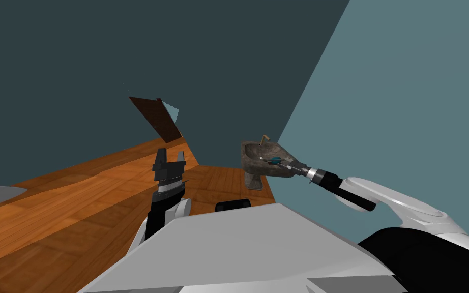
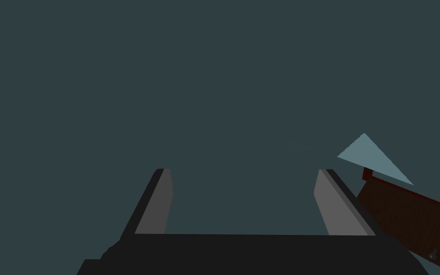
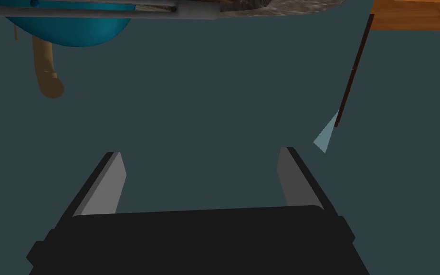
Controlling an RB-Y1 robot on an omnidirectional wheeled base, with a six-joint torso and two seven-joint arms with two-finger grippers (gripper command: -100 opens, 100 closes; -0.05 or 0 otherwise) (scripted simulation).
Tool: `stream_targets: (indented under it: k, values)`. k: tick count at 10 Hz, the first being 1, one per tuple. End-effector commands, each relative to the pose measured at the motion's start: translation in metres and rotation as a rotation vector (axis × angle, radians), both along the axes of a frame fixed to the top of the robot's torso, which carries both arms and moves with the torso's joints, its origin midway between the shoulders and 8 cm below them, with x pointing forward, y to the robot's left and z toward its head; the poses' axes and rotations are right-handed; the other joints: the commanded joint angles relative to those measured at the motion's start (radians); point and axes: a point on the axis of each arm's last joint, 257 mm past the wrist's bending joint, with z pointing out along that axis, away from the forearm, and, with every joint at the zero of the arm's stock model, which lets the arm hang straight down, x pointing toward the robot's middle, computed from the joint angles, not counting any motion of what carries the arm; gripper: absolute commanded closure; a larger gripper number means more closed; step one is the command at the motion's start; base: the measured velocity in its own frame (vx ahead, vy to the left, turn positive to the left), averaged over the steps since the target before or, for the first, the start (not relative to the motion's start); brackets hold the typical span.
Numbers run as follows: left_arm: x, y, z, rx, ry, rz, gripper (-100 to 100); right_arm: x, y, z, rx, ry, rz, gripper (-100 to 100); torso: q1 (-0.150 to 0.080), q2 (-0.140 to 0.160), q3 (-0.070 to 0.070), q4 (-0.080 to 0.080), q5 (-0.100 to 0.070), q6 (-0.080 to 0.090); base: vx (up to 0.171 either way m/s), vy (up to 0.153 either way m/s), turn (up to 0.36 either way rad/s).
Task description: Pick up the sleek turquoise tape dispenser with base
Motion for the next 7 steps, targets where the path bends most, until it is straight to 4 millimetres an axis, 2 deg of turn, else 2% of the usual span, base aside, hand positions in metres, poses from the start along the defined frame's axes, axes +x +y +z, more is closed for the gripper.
stream_targets:
  k: [1, 2, 3, 4, 5, 6, 7]
  values:
    - [0.0, 0.0, 0.0, 0.0, 0.0, 0.0, 0, -0.002, -0.012, -0.008, -0.091, 0.034, 0.016, -100, 0.0, 0.0, 0.0, 0.0, 0.0, 0.0, 0.047, 0.067, -0.004]
    - [0.0, 0.0, 0.0, 0.0, 0.0, 0.0, 0, 0.001, -0.01, -0.005, -0.111, 0.04, 0.035, -100, 0.001, 0.0, 0.0, 0.0, 0.0, 0.0, 0.038, 0.048, -0.012]
    - [0.0, 0.0, 0.0, 0.0, 0.0, 0.0, 0, -0.002, -0.023, -0.014, -0.181, 0.067, 0.043, -100, 0.0, 0.0, 0.0, 0.0, 0.0, 0.0, 0.041, 0.051, -0.005]
    - [0.0, 0.0, 0.0, 0.0, 0.0, 0.0, 0, 0.001, -0.02, -0.011, -0.203, 0.074, 0.063, -100, 0.0, 0.0, 0.0, 0.0, 0.0, 0.0, 0.042, 0.043, -0.009]
    - [0.0, 0.0, 0.0, 0.0, 0.0, 0.0, 0, -0.002, -0.033, -0.019, -0.273, 0.102, 0.074, -100, -0.001, 0.0, 0.0, 0.0, 0.0, 0.0, 0.055, 0.054, -0.005]
    - [0.0, 0.0, 0.0, 0.0, 0.0, 0.0, 0, 0.001, -0.031, -0.017, -0.294, 0.108, 0.095, -100, 0.0, -0.001, -0.001, 0.0, 0.0, 0.0, 0.045, 0.046, -0.01]
    - [0.0, 0.0, 0.0, 0.0, 0.0, 0.0, 0, -0.002, -0.043, -0.025, -0.363, 0.137, 0.108, -100, 0.0, -0.001, 0.0, 0.0, 0.0, 0.0, 0.055, 0.045, -0.009]
